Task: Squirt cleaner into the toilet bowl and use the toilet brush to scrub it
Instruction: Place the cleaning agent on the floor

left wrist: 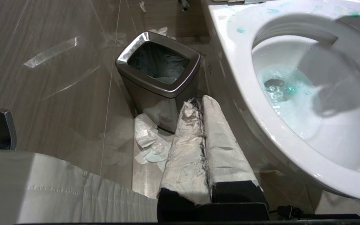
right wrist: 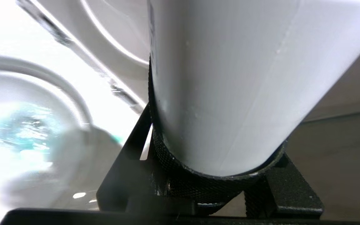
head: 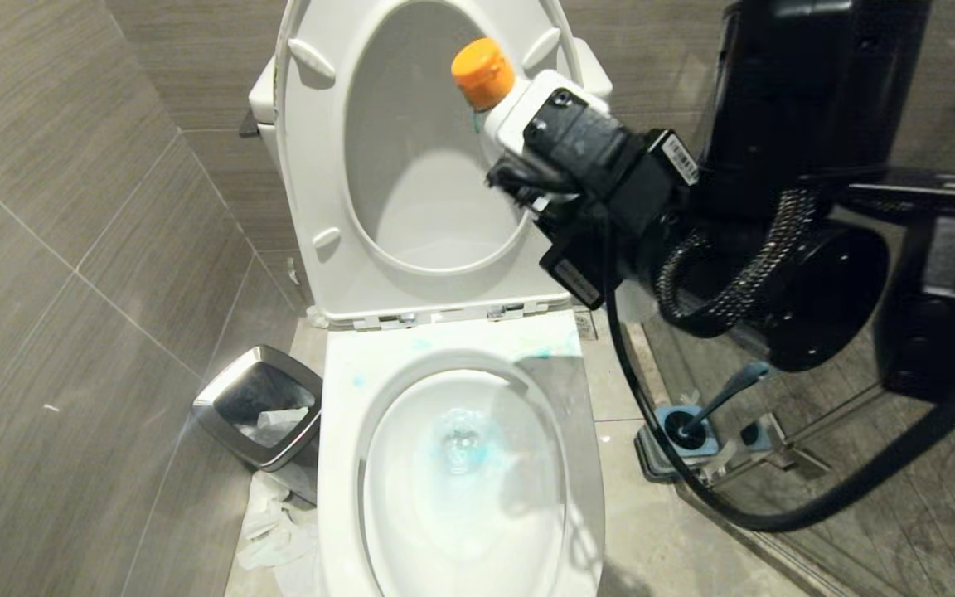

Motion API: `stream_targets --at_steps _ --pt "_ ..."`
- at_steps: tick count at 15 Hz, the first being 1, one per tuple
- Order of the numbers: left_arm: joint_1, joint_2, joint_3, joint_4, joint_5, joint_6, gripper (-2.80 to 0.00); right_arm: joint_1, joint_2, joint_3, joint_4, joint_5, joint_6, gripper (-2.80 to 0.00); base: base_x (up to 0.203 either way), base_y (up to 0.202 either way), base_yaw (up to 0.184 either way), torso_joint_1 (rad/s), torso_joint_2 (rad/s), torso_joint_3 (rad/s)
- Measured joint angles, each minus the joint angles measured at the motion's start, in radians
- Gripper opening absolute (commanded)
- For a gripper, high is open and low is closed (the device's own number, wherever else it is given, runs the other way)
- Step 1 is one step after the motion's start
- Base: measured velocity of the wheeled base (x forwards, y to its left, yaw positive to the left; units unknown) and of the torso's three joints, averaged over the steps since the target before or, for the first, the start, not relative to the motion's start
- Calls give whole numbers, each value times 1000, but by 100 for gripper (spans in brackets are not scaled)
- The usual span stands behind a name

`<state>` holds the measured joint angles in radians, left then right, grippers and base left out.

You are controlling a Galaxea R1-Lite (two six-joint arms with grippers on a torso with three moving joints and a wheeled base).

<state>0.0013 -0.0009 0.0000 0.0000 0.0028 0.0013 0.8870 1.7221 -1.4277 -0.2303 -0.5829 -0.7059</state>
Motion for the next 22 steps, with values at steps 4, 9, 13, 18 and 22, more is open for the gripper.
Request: stream_targets --at_steps 4,9,13,18,22 --pt "1 0 0 0 0 0 -280 -126 -126 51 154 158 381 -280 0 0 0 0 0 0" --pt "0 0 0 0 0 -1 -280 -388 -250 296 76 319 511 -280 0 0 0 0 0 0" --pt "1 0 0 0 0 -1 -280 -467 -281 485 -117 355 517 -280 0 0 0 0 0 0" --pt "1 0 0 0 0 -1 -280 -513 -225 560 -265 359 559 -280 0 0 0 0 1 -13" --pt "1 0 0 0 0 -1 -280 -545 -165 580 -324 362 559 -280 0 0 0 3 3 -163"
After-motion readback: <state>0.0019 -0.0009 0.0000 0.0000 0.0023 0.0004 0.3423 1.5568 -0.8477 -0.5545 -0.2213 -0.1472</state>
